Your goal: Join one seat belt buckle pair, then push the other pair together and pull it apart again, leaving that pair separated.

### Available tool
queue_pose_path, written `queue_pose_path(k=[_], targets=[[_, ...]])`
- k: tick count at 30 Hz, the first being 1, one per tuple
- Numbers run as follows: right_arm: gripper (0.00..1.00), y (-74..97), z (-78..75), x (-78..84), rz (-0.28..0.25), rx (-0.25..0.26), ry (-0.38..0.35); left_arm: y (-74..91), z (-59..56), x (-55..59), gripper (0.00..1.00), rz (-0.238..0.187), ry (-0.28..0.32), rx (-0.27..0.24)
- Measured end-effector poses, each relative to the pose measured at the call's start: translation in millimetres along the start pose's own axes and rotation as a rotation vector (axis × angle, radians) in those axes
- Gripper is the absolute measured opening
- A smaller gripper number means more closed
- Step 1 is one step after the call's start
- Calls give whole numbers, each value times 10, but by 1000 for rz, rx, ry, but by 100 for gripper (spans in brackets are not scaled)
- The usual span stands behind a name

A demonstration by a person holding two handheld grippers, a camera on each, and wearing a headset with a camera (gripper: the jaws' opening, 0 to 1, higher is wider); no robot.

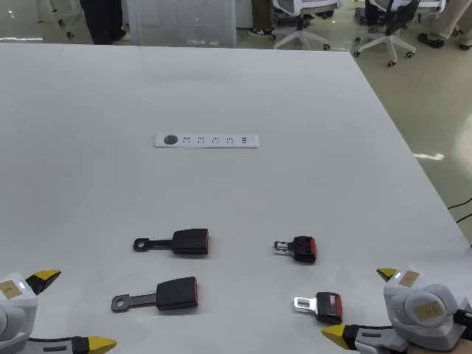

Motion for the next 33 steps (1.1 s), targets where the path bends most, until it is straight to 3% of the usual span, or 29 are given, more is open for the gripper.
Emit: queue_pose_path(k=[16,28,33], targets=[[95,-10,94,-77,-12,-13,7,1,2,55,100,3,16,-6],[93,3,54,-33,1,-9,20,-3,1,13,100,1,1,-6],[93,0,63,-84,-20,-10,0,-11,-1,1,100,5,1,-4]])
Point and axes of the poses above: the centre of the closed fingertips' face, and the gripper's own axes: y roughly backward along the fingers, z roughly to its left, x roughly out of its underside, the point moved 3 cm from there along y, roughly backward along the fingers, and after that the axes turned 9 degrees about y, right-handed, at the moved point
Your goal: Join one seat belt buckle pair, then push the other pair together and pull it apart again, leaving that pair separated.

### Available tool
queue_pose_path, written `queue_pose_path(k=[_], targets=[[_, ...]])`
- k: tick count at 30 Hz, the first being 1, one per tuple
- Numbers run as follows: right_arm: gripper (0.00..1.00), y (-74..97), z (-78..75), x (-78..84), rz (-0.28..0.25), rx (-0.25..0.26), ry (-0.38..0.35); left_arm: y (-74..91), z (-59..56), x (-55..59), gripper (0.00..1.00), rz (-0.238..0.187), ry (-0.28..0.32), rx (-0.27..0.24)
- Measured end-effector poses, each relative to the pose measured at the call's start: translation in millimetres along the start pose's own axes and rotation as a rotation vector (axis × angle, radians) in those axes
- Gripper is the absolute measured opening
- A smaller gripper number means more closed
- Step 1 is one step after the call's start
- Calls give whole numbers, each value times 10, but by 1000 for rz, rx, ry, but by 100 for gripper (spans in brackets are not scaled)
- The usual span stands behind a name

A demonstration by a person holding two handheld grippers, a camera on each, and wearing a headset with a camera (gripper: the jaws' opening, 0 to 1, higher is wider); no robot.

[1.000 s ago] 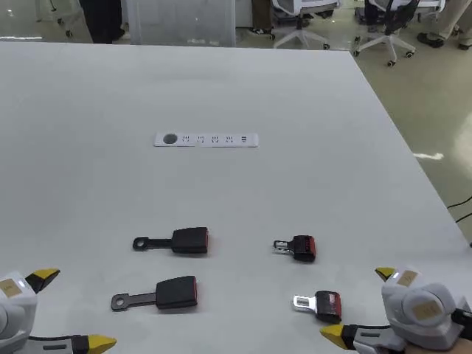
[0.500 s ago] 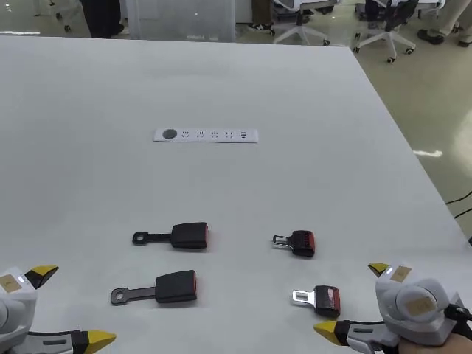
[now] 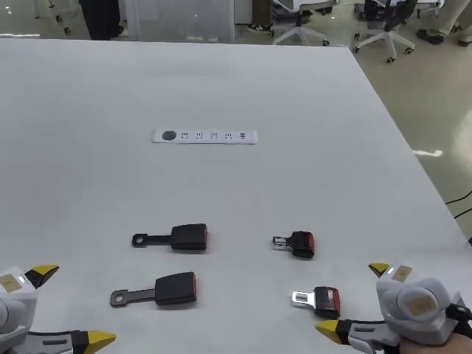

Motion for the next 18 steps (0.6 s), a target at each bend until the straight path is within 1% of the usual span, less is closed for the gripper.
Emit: queue_pose_path(k=[2,3,5,8,10,15,18], targets=[[93,0,3,-32,-15,-3,-2,-1,17,-14,100,-4,-4,-9],[93,3,-1,-62,-31,-2,-2,2,16,-27,99,-8,-5,-8],[94,9,-6,-81,-36,-2,-2,0,15,-34,99,-9,-6,-7],[98,-5,-11,-81,-30,0,18,-3,6,-37,99,-4,-14,-1],[98,-9,-18,-72,-24,3,24,-7,0,-39,99,-1,-10,4],[98,-18,-37,-59,-25,5,16,-18,-11,-47,100,1,-11,5],[98,-36,-18,-67,-34,-13,-6,-21,-18,-50,100,3,-12,4]])
Point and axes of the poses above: the centre of the closed fingertips' face, and the gripper's own axes: y roughly backward along the fingers, z roughly to its left, x roughly out of its underside, the point moved 3 cm from there along y, roughly backward along the fingers, and after that the axes turned 9 degrees about y, right-handed, at the moved point
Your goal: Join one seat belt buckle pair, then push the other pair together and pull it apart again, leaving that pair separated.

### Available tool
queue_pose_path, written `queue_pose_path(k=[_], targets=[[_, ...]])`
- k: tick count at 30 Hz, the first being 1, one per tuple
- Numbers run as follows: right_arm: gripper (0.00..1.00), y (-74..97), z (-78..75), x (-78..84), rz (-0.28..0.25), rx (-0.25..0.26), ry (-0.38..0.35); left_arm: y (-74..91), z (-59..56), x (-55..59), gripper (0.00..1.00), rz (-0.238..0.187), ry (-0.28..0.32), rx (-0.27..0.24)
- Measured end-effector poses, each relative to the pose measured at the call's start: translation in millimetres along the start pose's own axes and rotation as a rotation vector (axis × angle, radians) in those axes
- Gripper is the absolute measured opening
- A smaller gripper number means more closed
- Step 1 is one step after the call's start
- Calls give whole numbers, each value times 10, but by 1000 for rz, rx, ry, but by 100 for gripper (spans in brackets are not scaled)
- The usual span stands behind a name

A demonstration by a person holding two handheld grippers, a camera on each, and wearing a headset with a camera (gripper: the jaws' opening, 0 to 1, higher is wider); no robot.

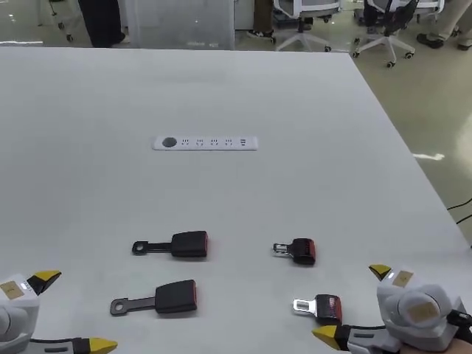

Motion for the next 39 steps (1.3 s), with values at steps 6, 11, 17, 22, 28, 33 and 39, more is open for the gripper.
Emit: queue_pose_path(k=[6,11,17,22,28,33,39], targets=[[99,-16,12,-49,-10,-10,16,-3,-30,-11,100,1,-9,1],[96,-14,19,-96,-31,-29,17,24,-30,-10,93,4,26,-7],[89,11,49,-78,-11,-43,71,9,-34,8,90,24,-17,-2],[86,-8,76,-32,-2,-51,81,-49,-20,-26,90,30,-36,6],[85,-16,47,18,9,-46,96,-166,-40,-106,88,40,-83,42],[75,-11,16,75,25,-60,144,-240,-73,-184,82,40,-113,66],[68,-42,14,98,45,-86,181,-367,-133,-203,74,72,-208,97]])
Point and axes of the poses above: the centre of the closed fingertips' face, and the gripper's own axes: y roughly backward along the fingers, z roughly to its left, x roughly out of its underside, the point moved 3 cm from there along y, roughly backward along the fingers, and after that the axes turned 9 degrees about y, right-handed, at the moved point
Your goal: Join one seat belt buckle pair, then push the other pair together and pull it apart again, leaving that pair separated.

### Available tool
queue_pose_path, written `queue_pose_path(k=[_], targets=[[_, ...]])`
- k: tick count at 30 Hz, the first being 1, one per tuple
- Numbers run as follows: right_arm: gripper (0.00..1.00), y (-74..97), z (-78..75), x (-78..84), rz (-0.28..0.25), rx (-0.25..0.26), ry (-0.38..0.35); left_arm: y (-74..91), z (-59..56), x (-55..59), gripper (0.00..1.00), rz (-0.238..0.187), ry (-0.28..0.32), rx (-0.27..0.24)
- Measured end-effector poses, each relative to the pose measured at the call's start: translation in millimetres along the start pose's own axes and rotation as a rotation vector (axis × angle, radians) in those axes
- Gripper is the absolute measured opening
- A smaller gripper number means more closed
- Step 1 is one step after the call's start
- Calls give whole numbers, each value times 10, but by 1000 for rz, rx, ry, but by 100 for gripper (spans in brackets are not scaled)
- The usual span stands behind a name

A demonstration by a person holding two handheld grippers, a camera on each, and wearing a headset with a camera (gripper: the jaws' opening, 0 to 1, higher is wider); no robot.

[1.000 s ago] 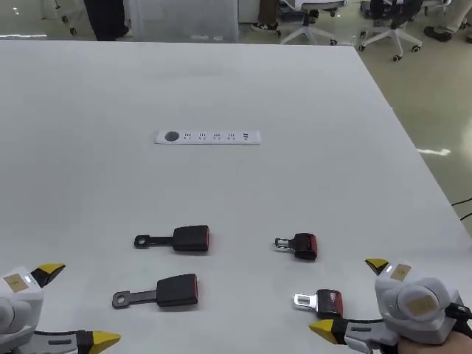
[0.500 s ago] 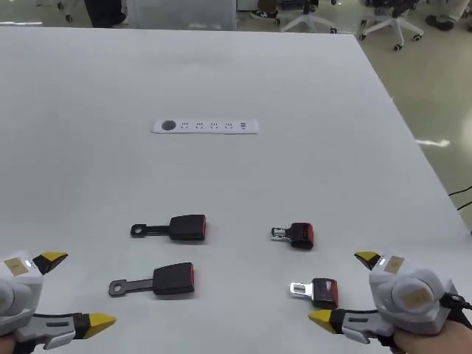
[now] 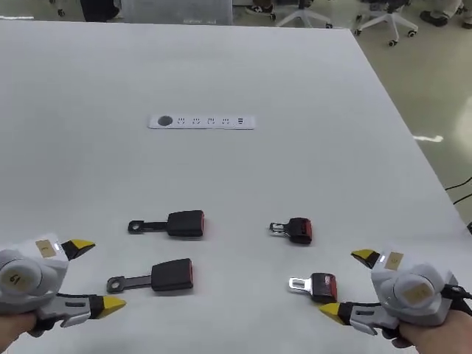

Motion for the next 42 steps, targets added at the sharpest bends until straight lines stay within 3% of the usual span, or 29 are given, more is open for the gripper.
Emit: queue_pose_path(k=[1,7,13,17,25,37,42], targets=[[67,-12,-2,-2,3,-5,10,-17,14,-12,75,6,-25,-10],[60,-96,21,36,34,-57,72,-193,-93,-90,74,49,-115,37],[56,-160,22,72,66,-99,145,-320,-177,-177,71,70,-145,81],[56,-214,29,108,93,-125,190,-399,-216,-153,66,112,-159,106],[54,-324,70,144,112,-173,229,-597,-232,-93,64,142,-183,157],[45,-454,-5,232,153,-246,254,-792,-307,-137,54,174,-247,227],[43,-491,-3,261,173,-283,257,-860,-317,-51,50,235,-299,256]])
Point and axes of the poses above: the centre of the closed fingertips' face, and the gripper's own axes: y roughly backward along the fingers, z roughly to its left, x roughly out of its underside, the point moved 3 cm from there along y, roughly backward along the fingers, and after that the axes turned 9 degrees about y, right-handed, at the moved point
